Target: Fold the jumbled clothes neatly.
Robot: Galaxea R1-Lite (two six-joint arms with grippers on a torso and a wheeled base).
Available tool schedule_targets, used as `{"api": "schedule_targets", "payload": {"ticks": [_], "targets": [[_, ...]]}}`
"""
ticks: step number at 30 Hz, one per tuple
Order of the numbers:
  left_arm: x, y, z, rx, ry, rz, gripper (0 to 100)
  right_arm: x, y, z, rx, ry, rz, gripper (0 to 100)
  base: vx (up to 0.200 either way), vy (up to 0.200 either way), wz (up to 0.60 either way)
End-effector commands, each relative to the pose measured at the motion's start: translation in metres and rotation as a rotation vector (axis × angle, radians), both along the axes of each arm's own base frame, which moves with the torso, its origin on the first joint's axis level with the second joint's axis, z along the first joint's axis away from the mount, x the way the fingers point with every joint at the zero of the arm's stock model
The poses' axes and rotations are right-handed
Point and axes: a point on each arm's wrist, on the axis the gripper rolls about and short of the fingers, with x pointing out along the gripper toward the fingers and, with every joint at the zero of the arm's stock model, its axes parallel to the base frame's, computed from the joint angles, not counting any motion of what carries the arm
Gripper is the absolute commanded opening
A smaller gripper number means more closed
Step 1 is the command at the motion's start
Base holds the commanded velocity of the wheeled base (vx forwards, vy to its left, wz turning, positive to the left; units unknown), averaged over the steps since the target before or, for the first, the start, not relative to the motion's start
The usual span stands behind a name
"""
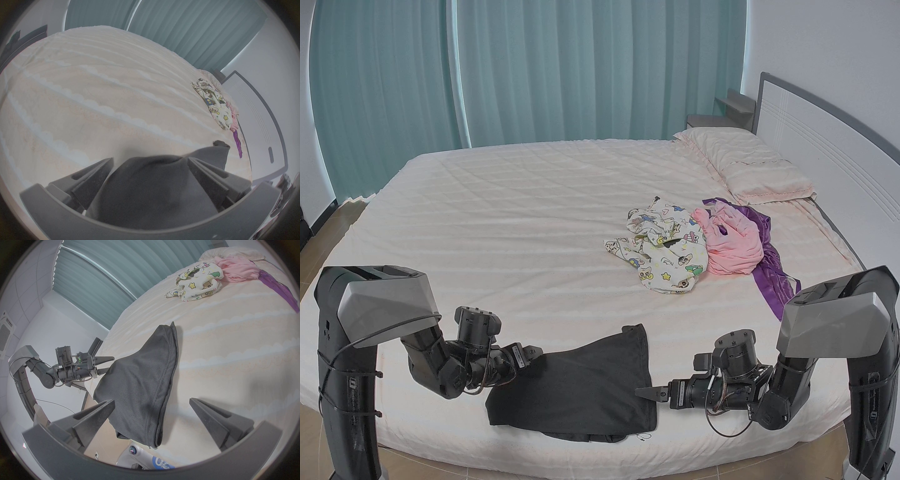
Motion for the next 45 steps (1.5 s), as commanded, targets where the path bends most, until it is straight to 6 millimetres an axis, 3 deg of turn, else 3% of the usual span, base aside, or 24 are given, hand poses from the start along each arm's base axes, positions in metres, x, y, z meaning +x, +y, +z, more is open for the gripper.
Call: {"api": "schedule_targets", "payload": {"ticks": [1,8,9,18,26,31,39,45], "targets": [[0.019,-0.003,0.006,-0.045,-0.024,0.026,100,0.000,0.000,-0.003,0.000,0.006,-0.003,100,0.000,0.000,0.00],[0.020,-0.002,0.007,-0.092,-0.012,0.069,100,0.000,-0.001,-0.003,0.000,0.006,-0.003,100,0.000,0.000,0.00],[0.019,-0.001,0.006,-0.090,-0.006,0.072,0,-0.001,-0.001,-0.003,-0.001,0.007,-0.003,100,0.000,0.000,0.00],[0.007,0.005,0.006,-0.040,0.088,0.063,0,-0.001,-0.001,-0.003,-0.001,0.005,-0.004,100,0.000,0.000,0.00],[0.014,0.014,0.015,-0.058,0.040,0.098,0,-0.001,-0.001,-0.003,-0.001,0.005,-0.004,100,0.000,0.000,0.00],[0.023,0.027,0.026,-0.113,-0.076,0.166,0,-0.001,-0.001,-0.003,-0.002,0.006,-0.004,100,0.000,0.000,0.00],[0.018,0.036,0.004,-0.089,-0.049,0.198,0,0.000,-0.001,-0.004,-0.002,0.006,-0.004,100,0.000,0.000,0.00],[0.018,0.038,0.000,-0.083,-0.048,0.210,0,0.000,-0.001,-0.004,-0.002,0.006,-0.004,100,0.000,0.000,0.00]]}}
